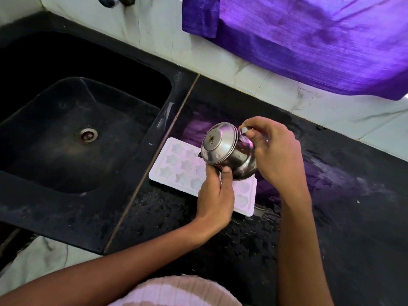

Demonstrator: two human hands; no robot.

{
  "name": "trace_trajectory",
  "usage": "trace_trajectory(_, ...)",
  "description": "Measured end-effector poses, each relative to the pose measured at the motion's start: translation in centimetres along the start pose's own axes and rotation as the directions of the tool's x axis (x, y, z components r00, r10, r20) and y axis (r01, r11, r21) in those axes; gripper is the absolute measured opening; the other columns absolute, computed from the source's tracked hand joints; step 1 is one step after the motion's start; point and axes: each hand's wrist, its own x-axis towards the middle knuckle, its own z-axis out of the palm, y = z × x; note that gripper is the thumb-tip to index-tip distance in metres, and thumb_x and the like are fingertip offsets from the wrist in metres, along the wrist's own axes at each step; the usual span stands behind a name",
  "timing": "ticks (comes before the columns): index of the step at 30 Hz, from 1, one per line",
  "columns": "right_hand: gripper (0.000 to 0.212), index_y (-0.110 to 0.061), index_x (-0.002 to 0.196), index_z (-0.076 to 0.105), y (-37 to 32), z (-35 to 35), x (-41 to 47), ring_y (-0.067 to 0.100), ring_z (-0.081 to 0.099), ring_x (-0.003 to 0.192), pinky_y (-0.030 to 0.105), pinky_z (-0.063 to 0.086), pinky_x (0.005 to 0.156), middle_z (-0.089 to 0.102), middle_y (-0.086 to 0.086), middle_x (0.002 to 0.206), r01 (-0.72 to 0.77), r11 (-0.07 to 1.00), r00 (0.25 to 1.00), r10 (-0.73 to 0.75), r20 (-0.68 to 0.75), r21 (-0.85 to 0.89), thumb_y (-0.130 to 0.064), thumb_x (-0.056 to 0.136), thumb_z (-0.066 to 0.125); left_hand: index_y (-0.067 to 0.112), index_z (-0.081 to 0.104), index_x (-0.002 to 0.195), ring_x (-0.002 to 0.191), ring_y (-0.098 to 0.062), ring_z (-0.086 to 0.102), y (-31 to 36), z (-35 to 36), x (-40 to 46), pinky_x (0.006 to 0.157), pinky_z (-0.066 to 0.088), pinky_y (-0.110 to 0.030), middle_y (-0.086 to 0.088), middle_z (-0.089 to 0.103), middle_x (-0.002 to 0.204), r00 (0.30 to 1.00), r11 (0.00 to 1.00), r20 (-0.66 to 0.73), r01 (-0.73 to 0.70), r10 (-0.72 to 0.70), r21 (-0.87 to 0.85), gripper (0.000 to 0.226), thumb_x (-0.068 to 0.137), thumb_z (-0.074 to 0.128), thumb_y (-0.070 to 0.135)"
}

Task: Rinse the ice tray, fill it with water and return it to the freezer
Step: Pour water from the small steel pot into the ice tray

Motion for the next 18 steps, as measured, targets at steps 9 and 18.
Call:
trace_trajectory(9,0.019,-0.024,0.094,0.067,0.4,0.1,-0.2,0.005,0.058,0.084,0.011,0.041,0.071,0.065,-0.013,0.088,0.003,0.998,1.000,-0.002,-0.018,0.060,-0.013,0.095,0.052,0.025,0.034,0.139,0.082,0.009,0.050,0.4,-0.1,-0.1,0.086,0.039,-0.026,0.029,0.053,0.087,0.999,0.999,-0.015,-0.036,0.037,0.024,0.051,0.093,0.031,0.044)
trace_trajectory(18,0.023,-0.028,0.089,0.067,0.8,0.3,-0.2,0.006,0.062,0.085,0.038,0.053,0.079,0.069,-0.016,0.089,-0.004,0.989,1.000,0.006,-0.013,0.147,-0.011,0.093,0.052,0.031,0.015,0.148,0.077,0.010,0.048,0.7,-0.1,-1.2,0.082,0.036,-0.021,0.039,0.046,0.085,0.999,0.997,-0.011,-0.041,0.041,0.060,0.058,0.094,0.034,0.042)
